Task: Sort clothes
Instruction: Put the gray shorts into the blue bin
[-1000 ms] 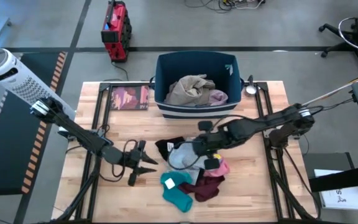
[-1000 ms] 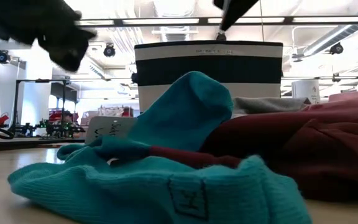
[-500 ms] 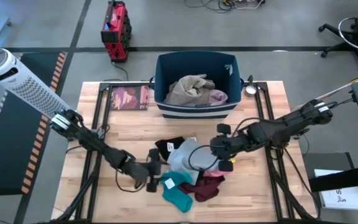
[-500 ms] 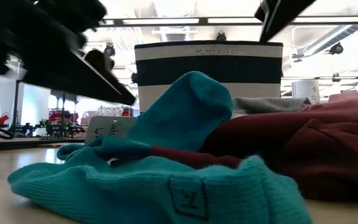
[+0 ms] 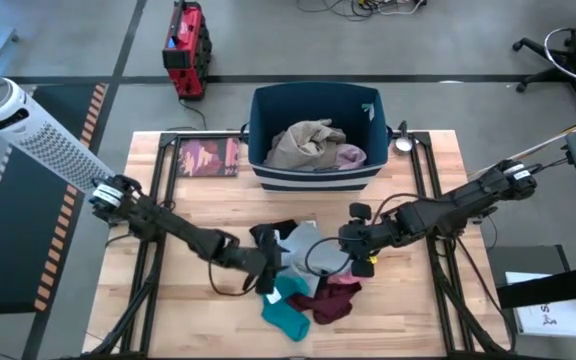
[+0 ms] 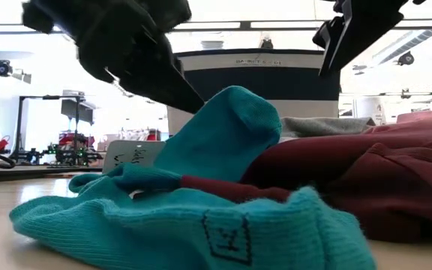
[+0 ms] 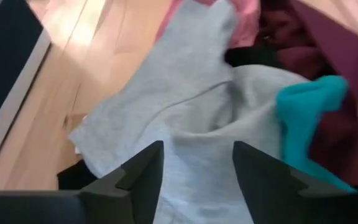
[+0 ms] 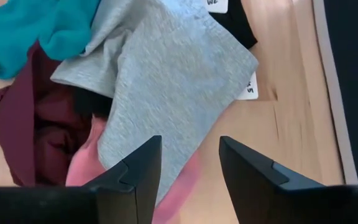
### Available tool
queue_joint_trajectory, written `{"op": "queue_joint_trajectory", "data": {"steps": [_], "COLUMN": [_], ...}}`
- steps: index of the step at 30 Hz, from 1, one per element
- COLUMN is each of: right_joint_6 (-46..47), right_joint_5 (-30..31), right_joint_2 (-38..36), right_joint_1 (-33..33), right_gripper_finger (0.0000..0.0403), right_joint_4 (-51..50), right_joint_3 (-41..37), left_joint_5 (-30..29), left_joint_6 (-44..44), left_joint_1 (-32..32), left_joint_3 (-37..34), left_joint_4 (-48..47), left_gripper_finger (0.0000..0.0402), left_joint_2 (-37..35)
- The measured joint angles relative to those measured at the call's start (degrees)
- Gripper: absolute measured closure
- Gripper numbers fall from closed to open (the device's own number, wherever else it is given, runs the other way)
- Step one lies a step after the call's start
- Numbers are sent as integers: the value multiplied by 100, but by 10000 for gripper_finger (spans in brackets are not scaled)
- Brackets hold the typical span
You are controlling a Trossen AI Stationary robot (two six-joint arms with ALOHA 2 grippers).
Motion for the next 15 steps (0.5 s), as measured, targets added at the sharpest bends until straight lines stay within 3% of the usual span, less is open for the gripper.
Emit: {"op": "queue_joint_trajectory", "data": {"steps": [6, 15], "right_joint_6": [13, 28], "right_joint_5": [-56, -146], "right_joint_2": [2, 4], "right_joint_1": [0, 0], "right_gripper_finger": [268, 289], "right_joint_4": [33, 108], "right_joint_3": [-58, -113], "left_joint_5": [708, 895], "left_joint_6": [47, 326], "left_joint_1": [288, 304], "left_joint_3": [-13, -9], "left_joint_4": [205, 490], "left_gripper_finger": [243, 237], "left_joint_2": [35, 127]}}
